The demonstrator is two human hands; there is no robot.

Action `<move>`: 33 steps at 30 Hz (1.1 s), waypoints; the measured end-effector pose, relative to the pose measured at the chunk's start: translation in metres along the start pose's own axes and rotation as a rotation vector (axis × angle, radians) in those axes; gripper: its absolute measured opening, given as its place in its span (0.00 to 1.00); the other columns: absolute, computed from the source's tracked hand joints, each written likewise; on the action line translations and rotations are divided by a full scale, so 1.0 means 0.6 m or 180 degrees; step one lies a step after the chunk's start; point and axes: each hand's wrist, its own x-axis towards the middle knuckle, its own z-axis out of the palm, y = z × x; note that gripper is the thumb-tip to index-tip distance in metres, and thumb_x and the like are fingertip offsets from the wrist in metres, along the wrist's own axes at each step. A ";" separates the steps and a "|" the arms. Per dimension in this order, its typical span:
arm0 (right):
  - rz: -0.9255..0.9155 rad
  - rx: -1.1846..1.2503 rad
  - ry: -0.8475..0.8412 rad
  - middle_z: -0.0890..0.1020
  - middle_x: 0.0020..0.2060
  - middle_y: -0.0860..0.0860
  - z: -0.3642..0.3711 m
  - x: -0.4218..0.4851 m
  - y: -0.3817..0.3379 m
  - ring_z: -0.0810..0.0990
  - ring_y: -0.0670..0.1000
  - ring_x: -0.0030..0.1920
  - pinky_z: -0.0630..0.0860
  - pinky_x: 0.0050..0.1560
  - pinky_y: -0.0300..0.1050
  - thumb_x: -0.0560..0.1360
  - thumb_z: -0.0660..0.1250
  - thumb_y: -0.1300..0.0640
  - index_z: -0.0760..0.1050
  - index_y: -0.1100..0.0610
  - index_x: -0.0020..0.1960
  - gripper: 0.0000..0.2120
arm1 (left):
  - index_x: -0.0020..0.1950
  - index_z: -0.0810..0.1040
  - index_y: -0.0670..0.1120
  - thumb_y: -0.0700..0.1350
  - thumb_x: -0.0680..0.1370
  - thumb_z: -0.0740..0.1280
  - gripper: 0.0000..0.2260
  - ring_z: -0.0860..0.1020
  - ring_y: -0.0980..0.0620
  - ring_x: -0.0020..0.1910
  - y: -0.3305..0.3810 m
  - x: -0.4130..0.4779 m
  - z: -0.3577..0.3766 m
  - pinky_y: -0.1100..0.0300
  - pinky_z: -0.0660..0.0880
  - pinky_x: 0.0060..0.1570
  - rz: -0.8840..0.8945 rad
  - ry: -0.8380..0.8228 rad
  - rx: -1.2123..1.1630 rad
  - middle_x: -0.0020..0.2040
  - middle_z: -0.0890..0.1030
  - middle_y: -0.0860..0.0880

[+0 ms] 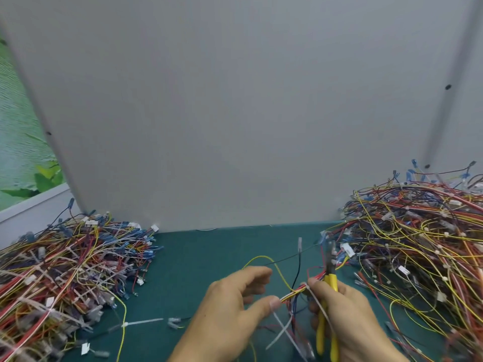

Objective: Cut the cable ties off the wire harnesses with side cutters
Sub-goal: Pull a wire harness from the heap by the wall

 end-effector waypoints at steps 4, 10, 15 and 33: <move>0.0000 0.0649 0.0244 0.74 0.25 0.56 -0.005 0.001 -0.014 0.72 0.53 0.26 0.68 0.26 0.41 0.76 0.67 0.64 0.75 0.63 0.38 0.08 | 0.51 0.81 0.57 0.53 0.66 0.71 0.14 0.81 0.61 0.51 0.015 0.000 -0.039 0.65 0.76 0.54 0.0119 0.0219 -0.0070 0.50 0.83 0.61; -0.0039 0.1076 0.0404 0.77 0.23 0.53 -0.013 0.001 -0.027 0.75 0.49 0.23 0.71 0.23 0.40 0.76 0.67 0.64 0.74 0.61 0.40 0.06 | 0.56 0.77 0.55 0.62 0.67 0.73 0.20 0.82 0.59 0.49 -0.008 0.000 -0.082 0.54 0.78 0.55 -0.0545 -0.0249 0.0154 0.49 0.84 0.58; 0.0050 0.1402 0.0375 0.77 0.23 0.54 -0.032 0.008 -0.044 0.75 0.48 0.20 0.74 0.22 0.38 0.78 0.65 0.61 0.75 0.60 0.43 0.05 | 0.58 0.75 0.57 0.63 0.75 0.65 0.16 0.83 0.58 0.47 -0.027 -0.003 -0.077 0.55 0.77 0.56 -0.1009 -0.1278 0.0632 0.52 0.83 0.56; 0.0048 0.1598 0.0491 0.78 0.20 0.51 -0.057 0.025 -0.071 0.73 0.52 0.33 0.74 0.18 0.40 0.81 0.57 0.59 0.71 0.58 0.41 0.11 | 0.42 0.77 0.47 0.57 0.80 0.60 0.17 0.81 0.56 0.30 -0.095 -0.065 -0.227 0.64 0.77 0.34 -0.2445 -0.1123 0.2072 0.37 0.82 0.51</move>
